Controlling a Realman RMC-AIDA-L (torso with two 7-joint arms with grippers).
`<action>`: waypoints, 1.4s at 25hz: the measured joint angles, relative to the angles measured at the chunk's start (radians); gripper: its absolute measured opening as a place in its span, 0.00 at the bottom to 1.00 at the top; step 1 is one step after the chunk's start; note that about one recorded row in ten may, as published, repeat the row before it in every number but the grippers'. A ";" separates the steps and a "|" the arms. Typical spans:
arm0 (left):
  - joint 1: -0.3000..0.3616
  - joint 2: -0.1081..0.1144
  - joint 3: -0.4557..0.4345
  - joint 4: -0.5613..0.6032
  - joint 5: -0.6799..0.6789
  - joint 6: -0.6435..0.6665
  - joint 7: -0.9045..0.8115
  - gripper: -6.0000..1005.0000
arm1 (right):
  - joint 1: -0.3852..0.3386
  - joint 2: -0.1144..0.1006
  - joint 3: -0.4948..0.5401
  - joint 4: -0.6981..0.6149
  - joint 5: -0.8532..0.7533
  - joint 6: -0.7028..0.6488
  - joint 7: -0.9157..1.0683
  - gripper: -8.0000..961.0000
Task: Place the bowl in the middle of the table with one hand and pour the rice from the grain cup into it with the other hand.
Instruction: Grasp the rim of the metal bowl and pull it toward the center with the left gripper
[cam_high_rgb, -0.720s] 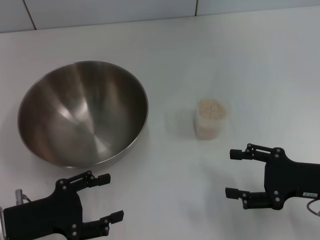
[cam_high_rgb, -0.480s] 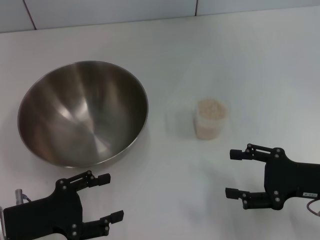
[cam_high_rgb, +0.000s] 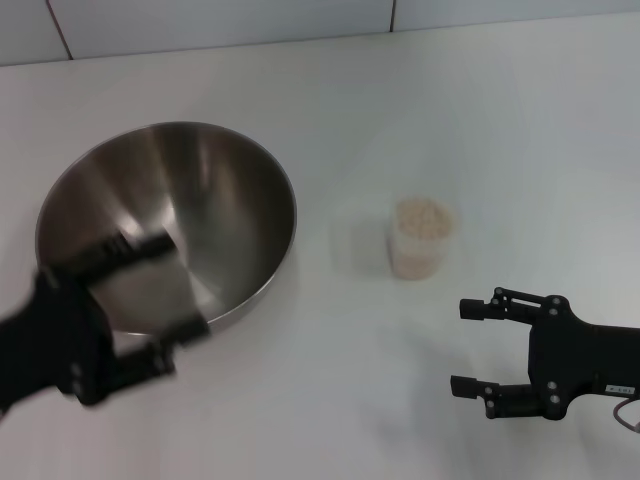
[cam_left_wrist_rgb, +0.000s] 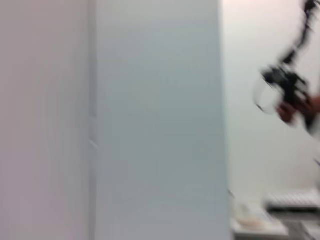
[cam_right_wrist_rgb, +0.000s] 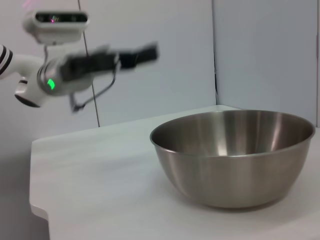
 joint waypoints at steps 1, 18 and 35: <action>0.000 0.000 0.000 0.000 0.000 0.000 0.000 0.79 | 0.000 0.000 0.000 0.000 0.000 0.000 0.000 0.86; -0.145 -0.009 -0.089 0.665 0.790 -0.617 -1.270 0.79 | -0.001 0.000 0.002 0.000 0.000 -0.007 0.002 0.85; -0.219 -0.017 -0.051 0.564 1.003 -0.583 -1.324 0.77 | -0.003 0.000 -0.001 -0.002 0.000 -0.001 0.002 0.85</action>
